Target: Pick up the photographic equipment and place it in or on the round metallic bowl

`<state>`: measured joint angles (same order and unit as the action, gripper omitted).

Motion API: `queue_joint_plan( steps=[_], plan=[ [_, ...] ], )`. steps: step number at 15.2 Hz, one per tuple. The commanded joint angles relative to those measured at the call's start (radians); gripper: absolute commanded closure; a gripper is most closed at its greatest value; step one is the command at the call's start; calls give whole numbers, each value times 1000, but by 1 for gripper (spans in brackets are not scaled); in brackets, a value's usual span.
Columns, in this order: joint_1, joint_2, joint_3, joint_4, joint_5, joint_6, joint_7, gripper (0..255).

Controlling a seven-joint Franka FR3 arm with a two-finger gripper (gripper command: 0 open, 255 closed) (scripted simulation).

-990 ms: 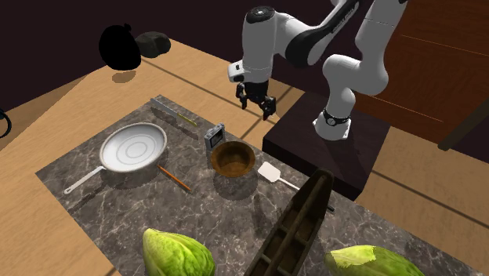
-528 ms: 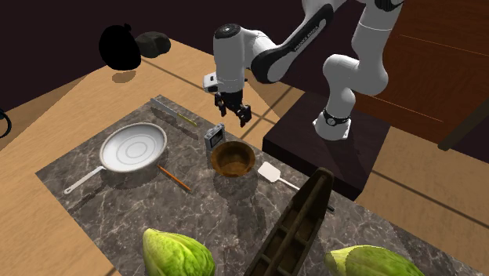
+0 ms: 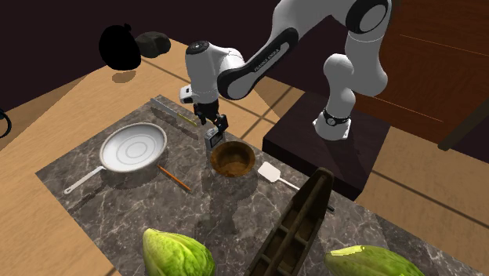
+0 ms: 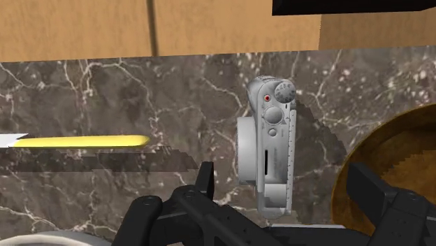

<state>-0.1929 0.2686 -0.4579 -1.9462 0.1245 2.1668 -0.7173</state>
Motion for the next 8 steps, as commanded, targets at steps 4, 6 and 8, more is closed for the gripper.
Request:
queue_joint_plan(
  steps=[4,6,8],
  plan=[
    [-16,53,9,5,32,43,-27,0],
    [-19,68,13,-4,41,65,-33,0],
    [-22,80,16,-10,48,83,-37,0]
  ],
)
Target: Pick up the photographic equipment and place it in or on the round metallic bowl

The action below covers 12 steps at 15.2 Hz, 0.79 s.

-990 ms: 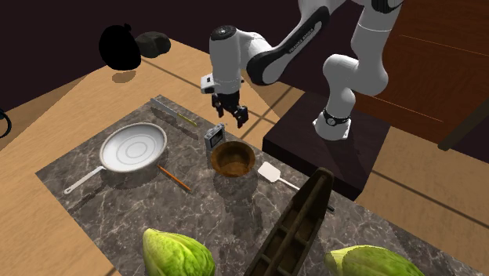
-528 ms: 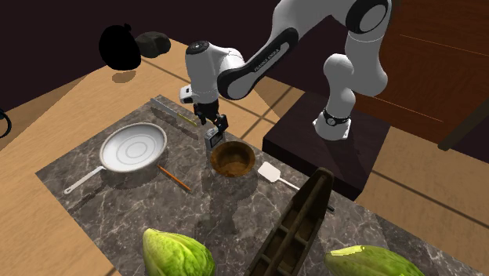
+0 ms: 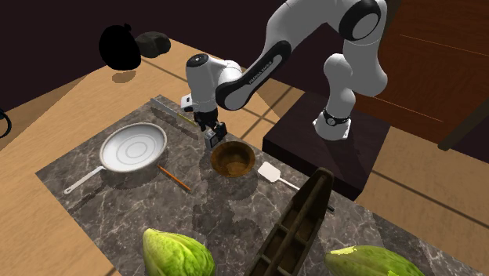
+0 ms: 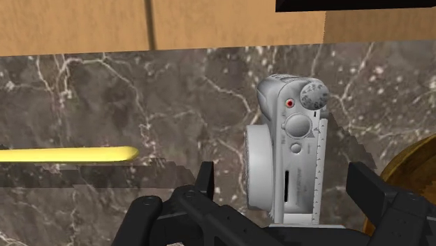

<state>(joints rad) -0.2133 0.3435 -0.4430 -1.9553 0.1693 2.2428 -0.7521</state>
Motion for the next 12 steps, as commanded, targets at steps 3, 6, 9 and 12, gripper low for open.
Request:
queue_joint_plan(
  steps=[3,6,9,12],
  plan=[
    [-2,6,1,-1,3,7,-3,0],
    [-2,6,1,-1,3,7,-3,0],
    [-2,5,1,-1,3,7,-3,255],
    [-2,5,1,-1,3,7,-2,255]
  ],
)
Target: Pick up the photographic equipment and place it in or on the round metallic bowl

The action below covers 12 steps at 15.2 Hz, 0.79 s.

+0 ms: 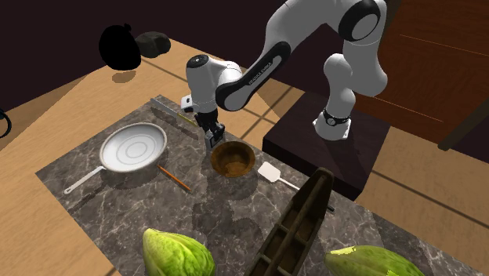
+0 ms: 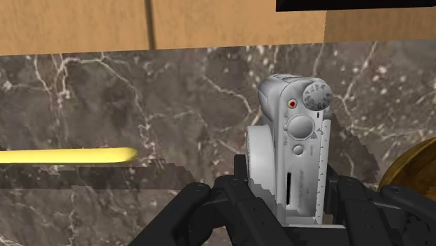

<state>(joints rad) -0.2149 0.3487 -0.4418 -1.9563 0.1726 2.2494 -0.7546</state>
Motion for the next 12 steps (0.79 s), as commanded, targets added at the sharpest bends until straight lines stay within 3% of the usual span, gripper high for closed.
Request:
queue_joint_plan(
  steps=[1,5,12],
  plan=[
    [0,0,0,0,0,0,0,255],
    [0,0,0,0,0,0,0,255],
    [10,-53,-14,30,-32,-77,20,255]
  ],
)
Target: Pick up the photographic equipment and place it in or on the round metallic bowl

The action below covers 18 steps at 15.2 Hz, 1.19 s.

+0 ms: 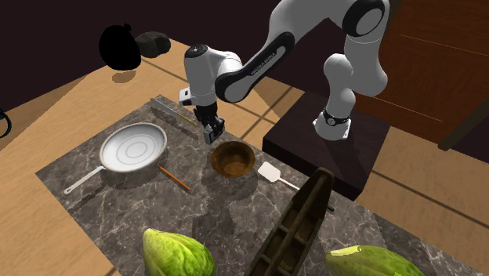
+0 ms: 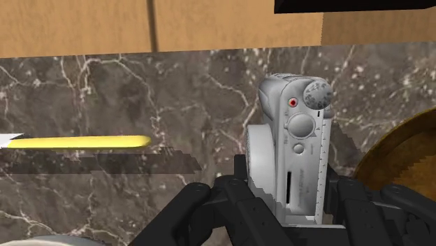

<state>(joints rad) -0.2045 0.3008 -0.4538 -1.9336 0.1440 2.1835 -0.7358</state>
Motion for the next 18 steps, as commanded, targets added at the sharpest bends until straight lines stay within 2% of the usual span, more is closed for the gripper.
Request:
queue_joint_plan(
  steps=[1,16,18],
  plan=[
    [1,-12,-3,12,-7,-23,4,255],
    [13,-94,-18,117,-56,-200,34,255],
    [46,-121,-3,90,-71,-197,85,255]
  ],
)
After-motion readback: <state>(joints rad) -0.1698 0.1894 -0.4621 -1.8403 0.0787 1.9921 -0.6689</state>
